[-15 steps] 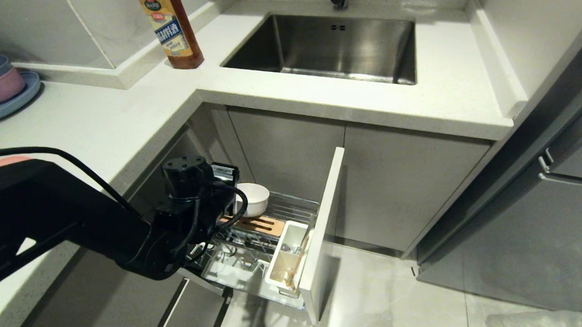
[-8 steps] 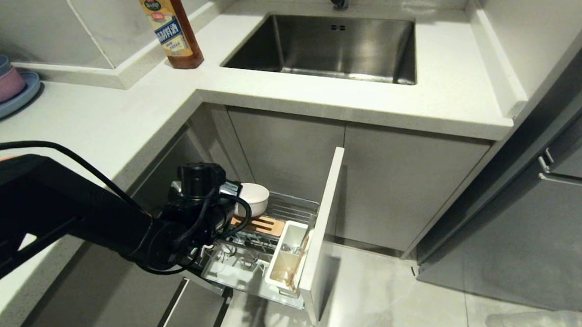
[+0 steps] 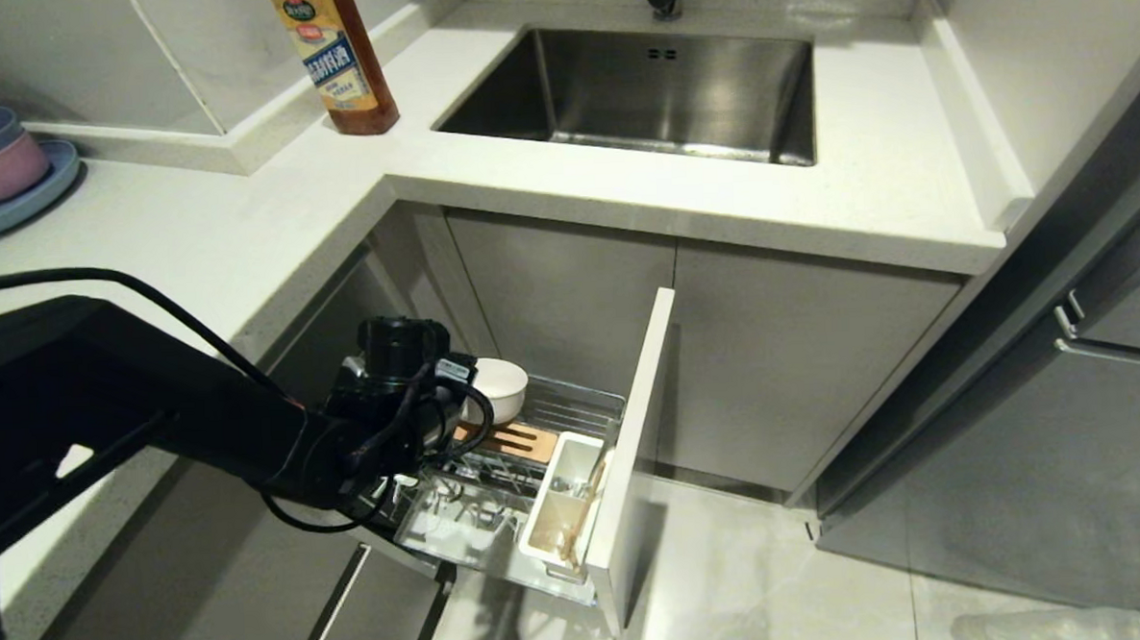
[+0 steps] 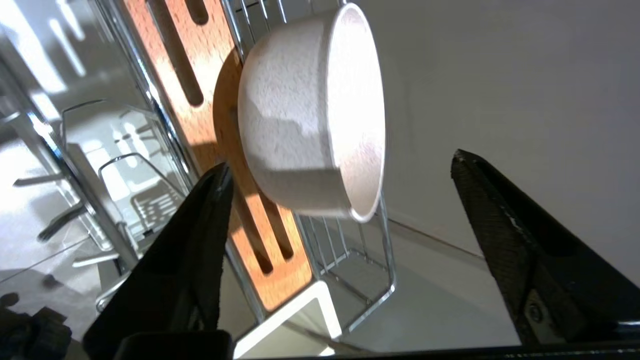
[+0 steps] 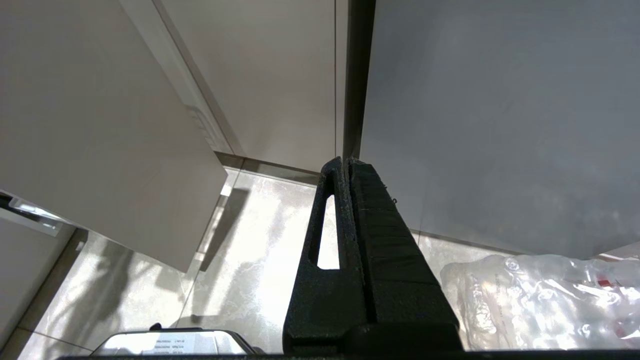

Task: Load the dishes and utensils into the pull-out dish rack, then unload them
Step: Pick up the bowl and place it in the cupboard

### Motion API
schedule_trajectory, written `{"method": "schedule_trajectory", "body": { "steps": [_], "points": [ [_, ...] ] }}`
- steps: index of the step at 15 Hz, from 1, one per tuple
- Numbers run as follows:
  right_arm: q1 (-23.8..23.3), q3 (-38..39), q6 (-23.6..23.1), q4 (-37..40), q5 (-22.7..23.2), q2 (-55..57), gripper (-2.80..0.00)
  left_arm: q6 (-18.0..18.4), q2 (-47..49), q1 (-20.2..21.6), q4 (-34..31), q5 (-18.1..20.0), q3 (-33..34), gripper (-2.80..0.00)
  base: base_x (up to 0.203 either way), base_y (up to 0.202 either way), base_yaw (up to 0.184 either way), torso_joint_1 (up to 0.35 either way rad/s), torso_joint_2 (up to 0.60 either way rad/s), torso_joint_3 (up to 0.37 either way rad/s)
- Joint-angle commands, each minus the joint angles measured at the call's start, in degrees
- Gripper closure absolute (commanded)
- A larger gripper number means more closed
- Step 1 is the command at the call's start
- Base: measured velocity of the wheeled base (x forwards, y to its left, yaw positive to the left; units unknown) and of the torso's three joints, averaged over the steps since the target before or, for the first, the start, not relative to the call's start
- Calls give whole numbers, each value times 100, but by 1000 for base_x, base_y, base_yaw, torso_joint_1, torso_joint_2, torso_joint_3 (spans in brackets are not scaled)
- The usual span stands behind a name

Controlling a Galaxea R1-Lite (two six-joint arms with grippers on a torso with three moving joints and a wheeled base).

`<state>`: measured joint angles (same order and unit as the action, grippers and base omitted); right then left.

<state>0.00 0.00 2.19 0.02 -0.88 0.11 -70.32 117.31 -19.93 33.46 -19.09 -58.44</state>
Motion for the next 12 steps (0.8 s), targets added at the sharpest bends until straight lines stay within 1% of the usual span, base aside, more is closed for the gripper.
{"method": "schedule_trajectory", "body": {
  "steps": [1, 5, 6, 12],
  "points": [
    [0, 17, 0, 0, 0, -2, 0, -41, 248, 41, 7, -8, -142, -280, 0, 0, 0, 0, 0, 0],
    [0, 9, 0, -2, 0, -2, 0, -44, 477, 138, 3, 2, -334, -280, 0, 0, 0, 0, 0, 0],
    [0, 9, 0, -2, 0, -2, 0, -44, 469, 138, 11, -15, -353, 0, 0, 0, 0, 0, 0, 0],
    [0, 9, 0, -2, 0, -2, 0, -35, 349, 121, -33, -37, -334, 0, 0, 0, 0, 0, 0, 0]
  ]
}}
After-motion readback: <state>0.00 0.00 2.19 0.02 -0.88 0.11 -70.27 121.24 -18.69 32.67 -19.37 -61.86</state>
